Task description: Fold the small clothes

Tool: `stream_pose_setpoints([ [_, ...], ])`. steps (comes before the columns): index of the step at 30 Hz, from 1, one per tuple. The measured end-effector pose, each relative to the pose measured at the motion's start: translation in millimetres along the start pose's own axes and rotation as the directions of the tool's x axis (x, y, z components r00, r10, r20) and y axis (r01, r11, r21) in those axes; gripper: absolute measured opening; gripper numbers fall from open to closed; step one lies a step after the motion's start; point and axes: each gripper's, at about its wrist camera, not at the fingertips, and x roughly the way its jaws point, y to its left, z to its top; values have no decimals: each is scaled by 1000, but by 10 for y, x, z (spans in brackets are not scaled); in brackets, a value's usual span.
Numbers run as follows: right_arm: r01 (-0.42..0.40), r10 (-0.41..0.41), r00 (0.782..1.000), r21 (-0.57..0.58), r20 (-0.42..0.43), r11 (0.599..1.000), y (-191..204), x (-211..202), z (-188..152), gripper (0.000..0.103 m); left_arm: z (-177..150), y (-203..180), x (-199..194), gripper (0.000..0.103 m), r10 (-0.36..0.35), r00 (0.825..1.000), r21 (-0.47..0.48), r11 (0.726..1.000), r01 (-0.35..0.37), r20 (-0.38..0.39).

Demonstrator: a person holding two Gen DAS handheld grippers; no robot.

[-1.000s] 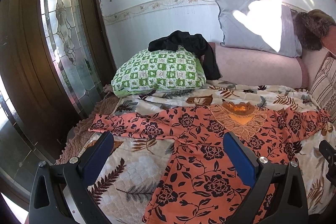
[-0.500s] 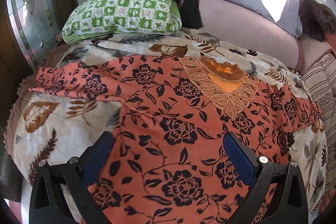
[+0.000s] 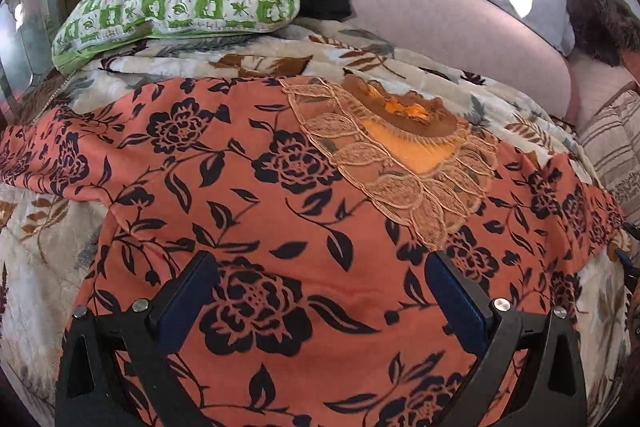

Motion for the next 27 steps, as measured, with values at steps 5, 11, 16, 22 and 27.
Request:
stream_pose_setpoints([
  [5, 95, -96, 995, 44, 15, 995, 2, 404, 170, 53, -9, -23, 62, 103, 8, 1000, 26, 1000, -9, 6],
  [11, 131, -135, 987, 51, 82, 990, 53, 616, 314, 53, -26, -42, 164, 103, 23, 999, 51, 998, -22, -23],
  [16, 94, -91, 988, -11, 126, 996, 202, 578, 346, 9, -1, 3, 83, 103, 21, 1000, 46, 999, -21, 2],
  [22, -51, 68, 982, -103, 179, 993, 678, 125, 210, 8, 90, 201, -67, 103, 17, 1000, -4, 1000, -17, 25],
  [27, -159, 194, 974, -258, 117, 953, 1448, -194, -199, 9, 197, 510, -208, 103, 84, 995, -50, 995, -81, 54],
])
